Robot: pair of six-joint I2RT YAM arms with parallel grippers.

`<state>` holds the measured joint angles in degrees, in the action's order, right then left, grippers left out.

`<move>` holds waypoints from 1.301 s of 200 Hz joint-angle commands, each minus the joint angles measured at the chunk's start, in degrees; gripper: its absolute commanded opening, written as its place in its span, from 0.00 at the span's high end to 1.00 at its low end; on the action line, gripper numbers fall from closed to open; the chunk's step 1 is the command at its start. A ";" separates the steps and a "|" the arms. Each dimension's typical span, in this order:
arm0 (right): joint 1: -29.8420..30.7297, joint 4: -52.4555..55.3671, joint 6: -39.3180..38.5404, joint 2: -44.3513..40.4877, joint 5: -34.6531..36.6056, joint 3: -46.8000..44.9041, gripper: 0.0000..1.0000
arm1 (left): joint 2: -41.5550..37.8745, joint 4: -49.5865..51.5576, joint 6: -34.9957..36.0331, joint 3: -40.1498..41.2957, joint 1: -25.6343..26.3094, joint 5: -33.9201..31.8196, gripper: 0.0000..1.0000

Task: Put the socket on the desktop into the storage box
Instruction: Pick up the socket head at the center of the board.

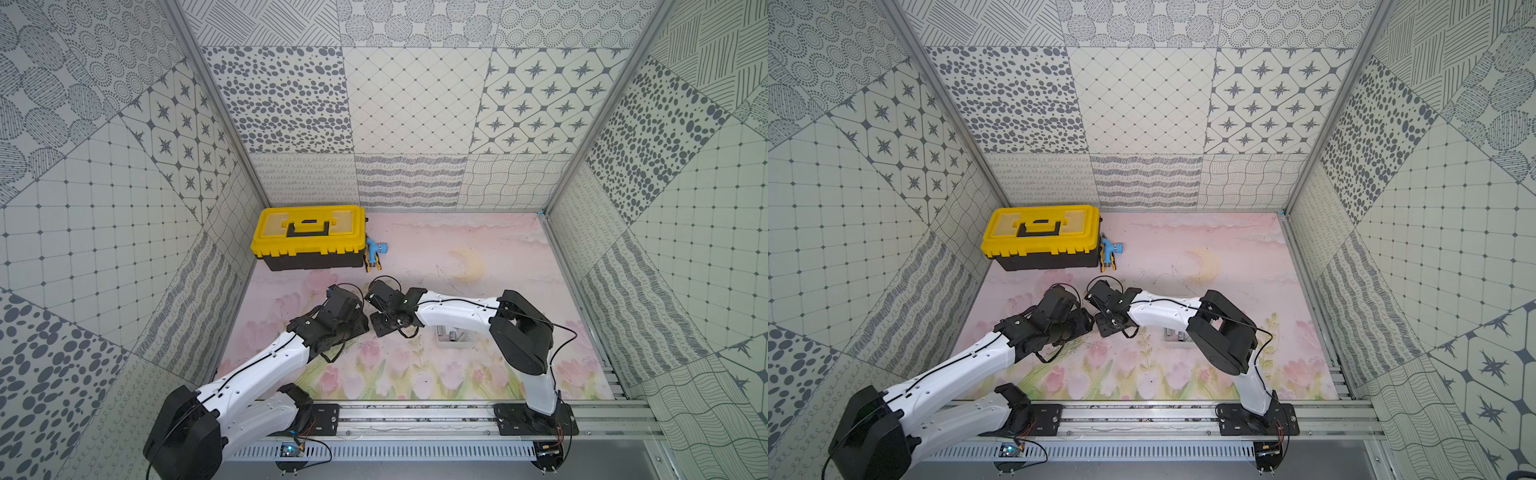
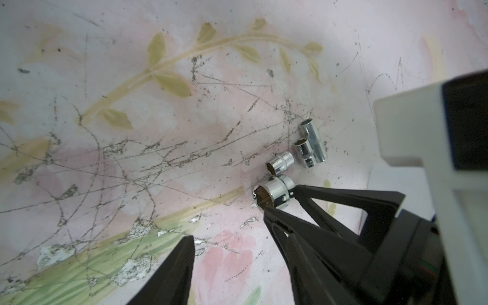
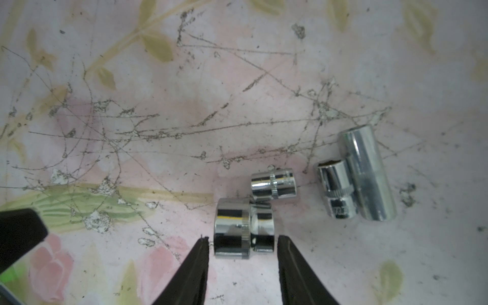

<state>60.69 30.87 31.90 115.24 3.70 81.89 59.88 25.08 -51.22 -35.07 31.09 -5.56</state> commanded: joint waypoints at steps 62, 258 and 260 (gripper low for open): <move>0.33 -0.20 -0.39 2.10 0.88 1.70 0.55 | 0.03 0.92 0.19 -0.37 -0.31 1.22 0.39; 2.78 -2.66 2.41 -17.32 5.39 -11.06 1.00 | 2.34 -7.82 -1.63 1.75 -0.33 7.62 0.39; 2.77 -2.86 2.52 -18.10 5.42 -11.56 1.00 | 2.57 -8.07 -1.67 1.82 -0.33 7.94 0.39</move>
<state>63.46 31.20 32.73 104.81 6.94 73.91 60.84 22.74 -51.70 -34.13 31.07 -2.55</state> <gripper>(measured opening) 0.359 0.610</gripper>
